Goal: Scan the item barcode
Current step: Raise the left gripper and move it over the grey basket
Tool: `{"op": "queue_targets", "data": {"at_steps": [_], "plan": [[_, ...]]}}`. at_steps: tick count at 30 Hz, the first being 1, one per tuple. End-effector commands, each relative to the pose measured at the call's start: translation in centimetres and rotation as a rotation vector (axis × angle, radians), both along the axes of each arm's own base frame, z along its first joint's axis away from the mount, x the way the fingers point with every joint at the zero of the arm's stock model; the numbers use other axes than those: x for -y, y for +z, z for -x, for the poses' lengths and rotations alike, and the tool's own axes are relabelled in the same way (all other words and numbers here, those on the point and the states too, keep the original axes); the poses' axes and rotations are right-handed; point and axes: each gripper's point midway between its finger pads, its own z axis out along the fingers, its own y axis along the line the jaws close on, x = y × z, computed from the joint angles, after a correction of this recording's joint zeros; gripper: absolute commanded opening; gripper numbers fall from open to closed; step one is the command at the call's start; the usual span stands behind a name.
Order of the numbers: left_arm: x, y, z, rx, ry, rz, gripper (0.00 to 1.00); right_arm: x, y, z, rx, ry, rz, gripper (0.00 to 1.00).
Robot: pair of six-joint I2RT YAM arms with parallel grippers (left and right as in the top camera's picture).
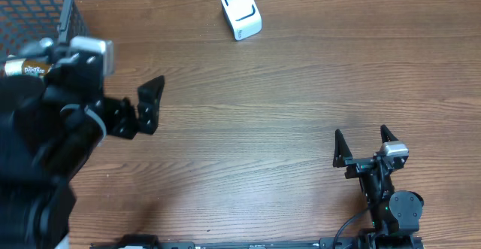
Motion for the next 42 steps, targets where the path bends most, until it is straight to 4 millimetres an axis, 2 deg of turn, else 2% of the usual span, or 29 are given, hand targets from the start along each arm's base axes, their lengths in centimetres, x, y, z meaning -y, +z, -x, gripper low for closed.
{"op": "queue_targets", "data": {"at_steps": [1, 5, 11, 12, 13, 14, 15, 16, 17, 21, 24, 27, 31, 42], "plan": [[1.2, -0.7, -0.8, -0.045, -0.066, 0.016, 1.0, 0.1, -0.3, 0.0, 0.001, -0.006, 0.005, 1.0], [1.4, -2.8, -2.9, -0.125, -0.065, 0.019, 1.0, 0.1, -0.3, 0.0, 0.001, -0.006, 0.005, 1.0], [1.5, -6.0, -4.5, -0.255, -0.064, 0.016, 1.0, 0.1, -0.3, 0.0, 0.001, -0.006, 0.005, 1.0], [1.5, -6.4, -4.7, -0.269, -0.064, 0.016, 0.93, 0.1, -0.3, 0.0, 0.001, -0.006, 0.005, 1.0], [1.5, -6.7, -4.9, -0.281, -0.064, 0.015, 0.75, 0.1, -0.3, 0.0, 0.001, -0.006, 0.005, 1.0], [1.5, -7.0, -5.1, -0.291, -0.064, 0.015, 0.63, 0.1, -0.3, 0.0, 0.001, -0.006, 0.005, 1.0], [1.5, -7.3, -5.3, -0.301, -0.064, 0.015, 0.43, 0.1, -0.3, 0.0, 0.001, -0.006, 0.005, 1.0], [1.6, -7.6, -5.5, -0.312, -0.066, 0.017, 0.17, 0.1, -0.3, 0.0, 0.001, -0.006, 0.005, 1.0], [1.8, -7.8, -5.6, -0.32, -0.075, 0.023, 0.04, 0.1, -0.3, 0.0, 0.001, -0.006, 0.005, 1.0], [3.7, -8.2, -5.6, -0.356, -0.165, 0.096, 0.04, 0.1, -0.3, 0.0, 0.001, -0.006, 0.005, 1.0], [4.4, -8.4, -5.6, -0.373, -0.199, 0.125, 0.04, 0.1, -0.3, 0.0, 0.001, -0.006, 0.005, 1.0], [4.4, -8.9, -5.8, -0.389, -0.198, 0.125, 0.05, 0.1, -0.3, 0.0, 0.001, -0.006, 0.005, 1.0], [4.4, -9.3, -5.9, -0.408, -0.196, 0.126, 0.13, 0.1, -0.3, 0.0, 0.001, -0.006, 0.005, 1.0], [3.9, -10.5, -6.6, -0.453, -0.149, 0.127, 0.13, 0.1, -0.3, 0.0, 0.001, -0.006, 0.005, 1.0]]}}
